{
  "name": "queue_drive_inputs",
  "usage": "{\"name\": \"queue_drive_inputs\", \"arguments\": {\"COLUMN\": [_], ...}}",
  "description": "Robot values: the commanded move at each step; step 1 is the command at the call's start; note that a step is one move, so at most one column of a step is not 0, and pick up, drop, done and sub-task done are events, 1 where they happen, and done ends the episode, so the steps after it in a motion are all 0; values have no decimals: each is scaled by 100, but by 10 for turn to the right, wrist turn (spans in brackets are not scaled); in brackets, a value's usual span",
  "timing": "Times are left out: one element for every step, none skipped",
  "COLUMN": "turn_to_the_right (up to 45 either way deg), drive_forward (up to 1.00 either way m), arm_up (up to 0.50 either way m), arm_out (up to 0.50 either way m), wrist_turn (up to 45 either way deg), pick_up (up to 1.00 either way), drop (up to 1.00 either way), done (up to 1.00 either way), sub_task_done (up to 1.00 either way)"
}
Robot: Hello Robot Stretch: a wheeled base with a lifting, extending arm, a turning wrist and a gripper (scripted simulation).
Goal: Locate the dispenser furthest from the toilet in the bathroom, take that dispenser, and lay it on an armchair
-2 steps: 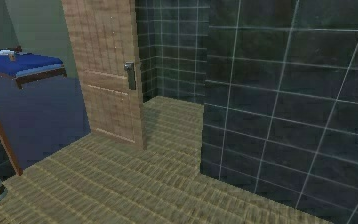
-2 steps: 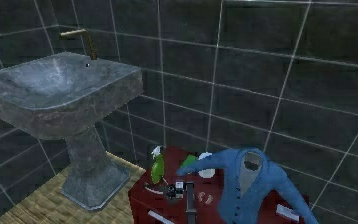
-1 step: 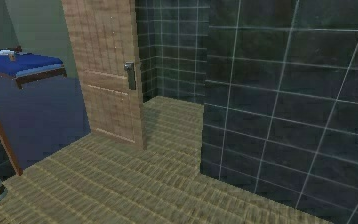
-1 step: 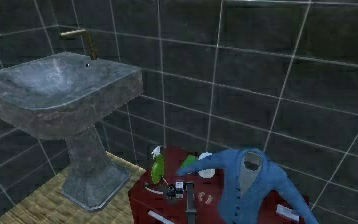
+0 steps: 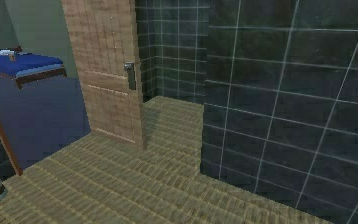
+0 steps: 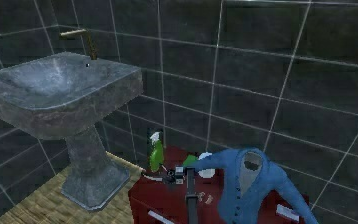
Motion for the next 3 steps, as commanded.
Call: {"name": "queue_drive_inputs", "arguments": {"turn_to_the_right": [0, 0, 0], "drive_forward": [0, 0, 0], "arm_up": [50, 4, 0], "arm_out": [0, 0, 0], "wrist_turn": [0, 0, -450], "pick_up": [0, 0, 0], "drop": [0, 0, 0], "done": [0, 0, 0], "sub_task_done": [0, 0, 0]}}
